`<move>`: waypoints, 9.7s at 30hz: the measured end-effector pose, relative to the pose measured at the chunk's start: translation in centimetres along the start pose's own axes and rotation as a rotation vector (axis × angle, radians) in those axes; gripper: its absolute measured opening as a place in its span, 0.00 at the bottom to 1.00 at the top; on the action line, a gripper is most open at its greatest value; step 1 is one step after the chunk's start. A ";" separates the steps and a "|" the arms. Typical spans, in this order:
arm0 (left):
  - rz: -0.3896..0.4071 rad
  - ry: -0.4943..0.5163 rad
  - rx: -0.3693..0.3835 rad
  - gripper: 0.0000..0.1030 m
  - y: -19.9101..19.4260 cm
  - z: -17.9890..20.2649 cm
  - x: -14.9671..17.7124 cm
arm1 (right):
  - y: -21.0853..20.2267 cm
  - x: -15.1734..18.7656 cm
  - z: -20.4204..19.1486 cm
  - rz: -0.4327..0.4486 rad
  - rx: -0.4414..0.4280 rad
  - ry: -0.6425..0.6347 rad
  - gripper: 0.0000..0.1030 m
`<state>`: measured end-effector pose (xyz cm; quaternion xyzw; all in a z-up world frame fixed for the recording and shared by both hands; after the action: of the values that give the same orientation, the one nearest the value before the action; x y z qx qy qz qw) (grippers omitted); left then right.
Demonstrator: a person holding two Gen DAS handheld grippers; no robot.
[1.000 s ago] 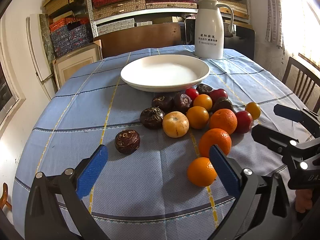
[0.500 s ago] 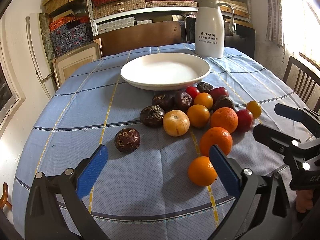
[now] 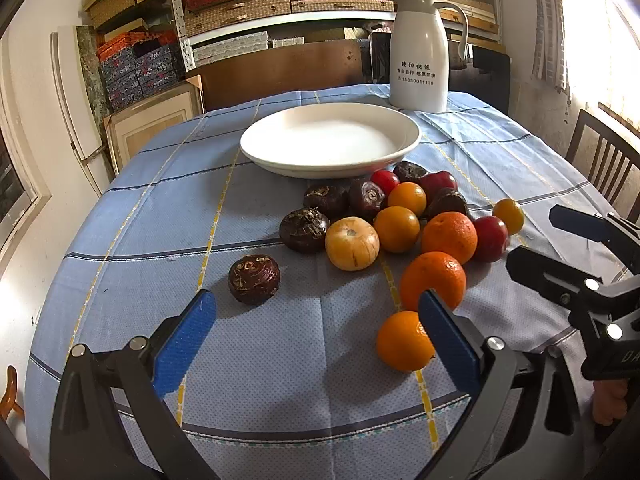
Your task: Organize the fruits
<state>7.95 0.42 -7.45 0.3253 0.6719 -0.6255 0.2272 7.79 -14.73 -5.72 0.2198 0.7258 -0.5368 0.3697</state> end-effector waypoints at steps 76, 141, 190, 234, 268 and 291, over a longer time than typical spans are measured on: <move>-0.007 0.006 -0.003 0.96 0.1 -0.1 0.5 | 0.0 0.0 -0.2 -0.003 -0.002 0.003 0.97; -0.184 0.233 0.337 0.35 2.3 5.7 3.2 | 1.2 2.4 5.3 -0.199 -0.072 0.026 0.81; -0.032 -0.049 0.193 0.60 12.7 -2.4 -13.4 | 14.4 -12.9 3.6 -0.105 -0.078 0.102 0.46; -0.148 -0.076 0.173 0.39 7.2 -5.9 -0.1 | 3.5 -3.1 4.6 -0.032 -0.061 0.137 0.82; -0.130 -0.100 0.199 0.39 7.0 -5.9 -0.2 | 4.8 0.9 3.6 -0.209 -0.287 0.251 0.36; 0.020 -0.065 0.193 0.39 7.1 -2.7 -12.2 | 5.6 -8.6 3.5 -0.100 -0.240 0.189 0.36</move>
<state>21.75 1.29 -3.38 0.3320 0.5975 -0.6952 0.2225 18.30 -15.49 -3.07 0.1874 0.8263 -0.4408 0.2961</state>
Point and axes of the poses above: each gripper's, at about its wrist camera, not at the fingertips, and y roughly the way its jaws point, z to its right, x to its underside, the point moved 10 cm from there along y, roughly the way its jaws point, and after that the axes turned 2 degrees about -z, right-handed, at the moved point
